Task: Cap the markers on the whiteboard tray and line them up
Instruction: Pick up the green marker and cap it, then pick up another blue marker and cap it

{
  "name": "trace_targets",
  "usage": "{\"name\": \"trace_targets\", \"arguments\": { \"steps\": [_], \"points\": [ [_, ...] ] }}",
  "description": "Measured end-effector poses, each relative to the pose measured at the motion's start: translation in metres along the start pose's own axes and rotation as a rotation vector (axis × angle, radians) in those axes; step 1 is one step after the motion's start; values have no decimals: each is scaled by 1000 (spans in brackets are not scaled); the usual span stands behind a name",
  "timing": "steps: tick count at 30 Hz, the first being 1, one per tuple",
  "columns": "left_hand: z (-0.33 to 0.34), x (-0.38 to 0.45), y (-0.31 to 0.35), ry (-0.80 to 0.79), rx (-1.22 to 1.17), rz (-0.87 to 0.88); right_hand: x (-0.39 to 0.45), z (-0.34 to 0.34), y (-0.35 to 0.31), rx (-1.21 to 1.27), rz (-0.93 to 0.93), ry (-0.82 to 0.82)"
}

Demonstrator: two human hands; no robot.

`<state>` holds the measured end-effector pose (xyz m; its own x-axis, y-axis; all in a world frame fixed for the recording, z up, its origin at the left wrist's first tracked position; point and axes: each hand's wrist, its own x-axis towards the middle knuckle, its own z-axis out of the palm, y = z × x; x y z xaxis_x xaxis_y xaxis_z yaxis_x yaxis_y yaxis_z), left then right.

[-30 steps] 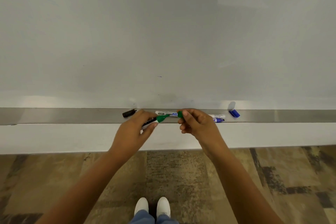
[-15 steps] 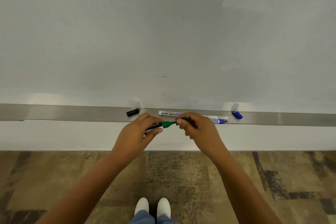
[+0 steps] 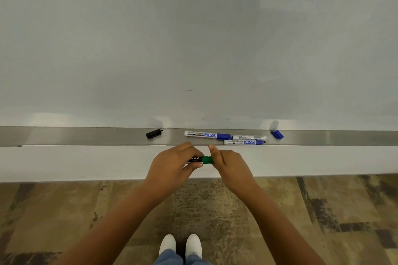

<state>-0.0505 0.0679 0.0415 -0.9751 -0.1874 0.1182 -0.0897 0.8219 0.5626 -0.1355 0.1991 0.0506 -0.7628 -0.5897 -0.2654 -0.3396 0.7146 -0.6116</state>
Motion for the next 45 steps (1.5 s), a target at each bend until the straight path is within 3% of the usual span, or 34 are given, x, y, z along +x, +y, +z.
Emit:
{"name": "trace_targets", "arguments": {
  "steps": [8,15,18,22,26,32,37,45],
  "points": [
    [4,3,-2,5,15,-48,11,0,1,-15,-68,-39],
    [7,13,-6,-101,64,-46,24,8,13,88,62,-148],
    [10,29,-10,-90,148,18,37,3,27,100,95,-52],
    [19,21,-25,54,217,-108,64,-20,50,10,189,84],
    [38,-2,-33,34,186,-198,87,-40,70,59,296,69],
    [55,-24,-34,-27,199,-176,95,-43,87,213,419,45],
    [55,-32,-35,-25,205,-187,83,-53,107,33,334,202],
    [59,-32,-31,-22,174,-188,68,-57,120,-298,177,2]
  ]
}}
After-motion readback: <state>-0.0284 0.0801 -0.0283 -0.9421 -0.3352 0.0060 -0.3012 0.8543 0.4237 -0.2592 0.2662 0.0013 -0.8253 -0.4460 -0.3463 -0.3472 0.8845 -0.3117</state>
